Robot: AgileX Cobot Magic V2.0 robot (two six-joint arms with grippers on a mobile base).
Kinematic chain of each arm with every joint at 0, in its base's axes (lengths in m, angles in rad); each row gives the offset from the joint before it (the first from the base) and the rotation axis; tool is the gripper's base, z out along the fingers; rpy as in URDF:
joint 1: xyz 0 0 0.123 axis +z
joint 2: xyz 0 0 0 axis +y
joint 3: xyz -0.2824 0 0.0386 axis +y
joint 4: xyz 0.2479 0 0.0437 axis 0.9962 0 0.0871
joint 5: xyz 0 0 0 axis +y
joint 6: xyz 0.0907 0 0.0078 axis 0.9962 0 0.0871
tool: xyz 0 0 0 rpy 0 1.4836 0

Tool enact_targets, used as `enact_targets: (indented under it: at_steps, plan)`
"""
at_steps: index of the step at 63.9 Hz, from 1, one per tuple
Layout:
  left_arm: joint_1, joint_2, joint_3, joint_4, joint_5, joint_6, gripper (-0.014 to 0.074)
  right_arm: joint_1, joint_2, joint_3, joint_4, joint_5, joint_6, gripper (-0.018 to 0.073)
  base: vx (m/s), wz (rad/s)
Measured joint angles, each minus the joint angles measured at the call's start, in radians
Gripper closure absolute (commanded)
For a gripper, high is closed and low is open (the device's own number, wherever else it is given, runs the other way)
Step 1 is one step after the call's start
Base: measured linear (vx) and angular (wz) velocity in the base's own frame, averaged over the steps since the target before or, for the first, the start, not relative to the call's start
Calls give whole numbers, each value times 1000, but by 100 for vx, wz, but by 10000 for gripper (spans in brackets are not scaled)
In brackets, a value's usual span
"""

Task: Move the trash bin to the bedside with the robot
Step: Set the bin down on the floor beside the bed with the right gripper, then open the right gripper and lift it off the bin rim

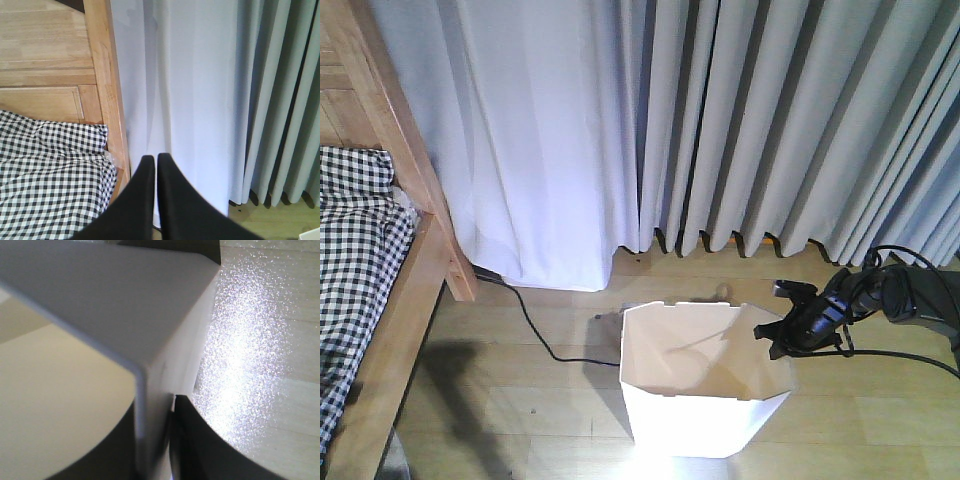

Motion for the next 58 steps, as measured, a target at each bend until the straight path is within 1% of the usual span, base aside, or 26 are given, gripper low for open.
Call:
enact_targets:
  at_steps: [11,21,29,34,37,58]
  plan:
    - [0,0,0,0,0,0,603,0,13,-22,12,8,12,379,0,0]
    - [0,0,0,0,0,0,603,0,15,-25,24,-1,19,267,0,0]
    - [0,0,0,0,0,0,603,0,18,-25,11,7,21,155,0,0]
    - [0,0,0,0,0,0,603,0,19,-25,-1,6,22,110,0,0]
    - [0,0,0,0,0,0,603,0,19,-25,-1,-4,22,99,0,0]
    - [0,0,0,0,0,0,603,0,19,-25,0,-37,23,101,0,0]
